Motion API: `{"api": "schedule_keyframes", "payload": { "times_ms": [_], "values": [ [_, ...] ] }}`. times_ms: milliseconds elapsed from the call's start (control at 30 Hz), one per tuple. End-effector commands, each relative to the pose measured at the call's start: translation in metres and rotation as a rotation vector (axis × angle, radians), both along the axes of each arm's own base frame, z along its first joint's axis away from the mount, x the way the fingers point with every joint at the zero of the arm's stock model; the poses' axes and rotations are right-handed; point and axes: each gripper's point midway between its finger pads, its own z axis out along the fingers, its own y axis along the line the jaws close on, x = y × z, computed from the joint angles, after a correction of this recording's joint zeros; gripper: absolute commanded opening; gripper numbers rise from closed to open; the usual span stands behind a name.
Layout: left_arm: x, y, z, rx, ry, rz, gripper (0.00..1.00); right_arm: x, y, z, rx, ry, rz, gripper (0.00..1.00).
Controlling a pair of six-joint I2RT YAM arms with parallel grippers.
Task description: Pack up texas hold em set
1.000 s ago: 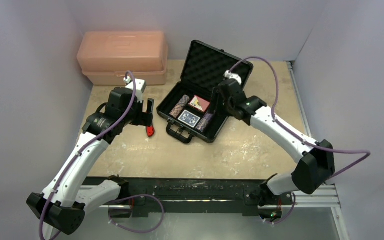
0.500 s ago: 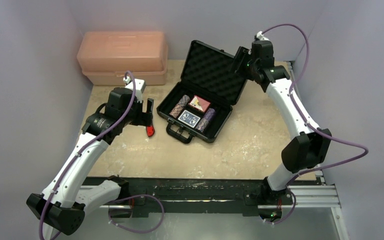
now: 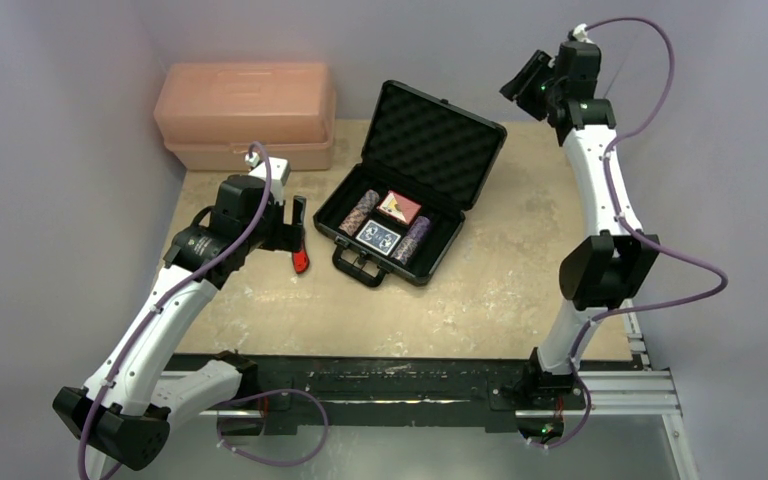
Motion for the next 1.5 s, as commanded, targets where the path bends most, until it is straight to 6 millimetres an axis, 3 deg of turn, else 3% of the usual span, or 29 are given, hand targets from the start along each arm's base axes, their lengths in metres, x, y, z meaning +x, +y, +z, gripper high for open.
{"api": "schedule_keyframes", "payload": {
  "times_ms": [0,133,333,567,700,867,1033,1300,1467],
  "values": [
    [0.003,0.004,0.015,0.002,-0.047,0.011,0.84,0.028,-0.030,0.010,0.058,-0.044,-0.035,0.47],
    [0.004,0.004,0.014,0.004,-0.045,0.011,0.84,0.054,-0.049,-0.018,0.086,0.005,-0.022,0.42],
    [0.004,0.005,0.013,0.012,-0.041,0.015,0.84,0.077,-0.051,-0.062,0.121,0.075,0.086,0.33],
    [0.007,0.001,0.007,0.011,-0.018,0.002,0.84,0.078,-0.030,-0.098,0.155,0.113,0.250,0.25],
    [0.009,-0.011,-0.002,-0.014,0.021,-0.044,0.83,0.070,-0.017,-0.114,0.185,0.147,0.340,0.24],
    [0.013,-0.045,-0.014,-0.126,0.118,-0.134,0.83,0.058,0.000,-0.125,0.213,0.174,0.432,0.23],
    [0.024,-0.091,-0.015,-0.346,0.205,-0.140,0.82,0.048,0.018,-0.121,0.202,0.178,0.481,0.23],
    [0.083,-0.176,-0.009,-0.466,0.188,-0.185,0.76,0.036,0.042,-0.111,0.204,0.166,0.528,0.23],
    [0.129,-0.205,0.002,-0.502,0.163,-0.180,0.73,0.029,0.051,-0.111,0.217,0.168,0.546,0.23]
  ]
}}
